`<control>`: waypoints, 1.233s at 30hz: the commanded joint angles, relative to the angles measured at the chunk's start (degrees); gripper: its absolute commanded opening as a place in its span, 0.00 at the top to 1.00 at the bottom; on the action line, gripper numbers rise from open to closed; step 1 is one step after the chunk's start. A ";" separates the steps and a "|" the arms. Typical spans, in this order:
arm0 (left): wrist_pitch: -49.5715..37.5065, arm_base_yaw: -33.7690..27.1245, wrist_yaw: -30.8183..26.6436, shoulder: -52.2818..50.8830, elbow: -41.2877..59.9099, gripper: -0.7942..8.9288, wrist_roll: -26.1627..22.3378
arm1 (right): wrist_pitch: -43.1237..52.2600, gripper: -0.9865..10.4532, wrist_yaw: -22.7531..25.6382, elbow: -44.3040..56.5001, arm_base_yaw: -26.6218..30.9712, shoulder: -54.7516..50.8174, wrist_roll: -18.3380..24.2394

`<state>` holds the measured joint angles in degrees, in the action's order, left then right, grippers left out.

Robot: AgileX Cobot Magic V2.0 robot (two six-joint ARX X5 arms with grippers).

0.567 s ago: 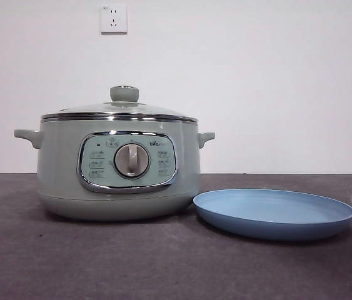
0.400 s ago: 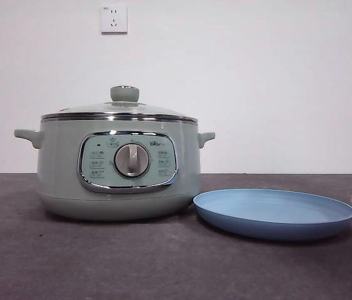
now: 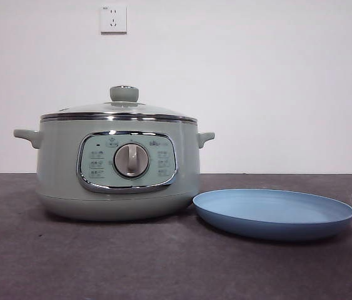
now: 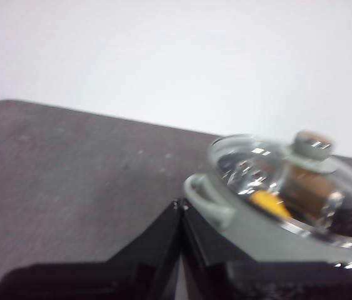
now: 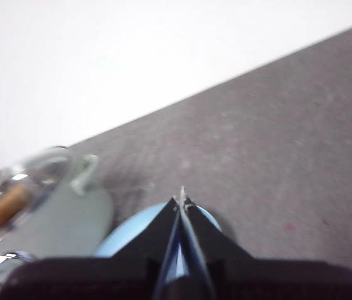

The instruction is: Take the corn out from the steamer,put the corn on the plate,close the lid

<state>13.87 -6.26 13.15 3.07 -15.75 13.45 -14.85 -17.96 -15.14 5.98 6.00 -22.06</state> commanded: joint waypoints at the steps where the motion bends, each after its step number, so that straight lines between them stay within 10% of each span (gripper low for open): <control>1: 0.96 -0.22 2.19 2.38 -3.67 0.93 0.52 | 0.13 0.92 -2.36 -4.55 -0.20 4.09 0.87; 15: 15.23 -0.20 20.68 26.03 -26.43 0.93 -6.14 | -21.79 0.92 -19.58 -35.52 -2.99 34.71 18.25; 23: 27.85 -0.07 26.38 34.75 -36.96 0.93 -13.05 | -38.88 0.92 -19.63 -48.76 -8.24 46.84 28.17; 32: 32.24 0.44 26.29 36.92 -40.57 0.92 -15.04 | -42.51 0.90 -19.54 -50.99 -13.29 49.77 30.05; 34: 32.28 0.44 26.29 36.92 -40.57 0.86 -14.95 | -42.51 0.86 -19.43 -50.99 -13.27 49.77 30.05; 37: 32.26 0.44 26.32 36.92 -40.57 0.52 -14.53 | -42.51 0.62 -19.41 -50.99 -13.27 49.77 29.97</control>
<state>46.39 -5.98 39.22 40.01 -56.31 -0.54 -57.43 -37.43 -65.95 -7.18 55.75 7.35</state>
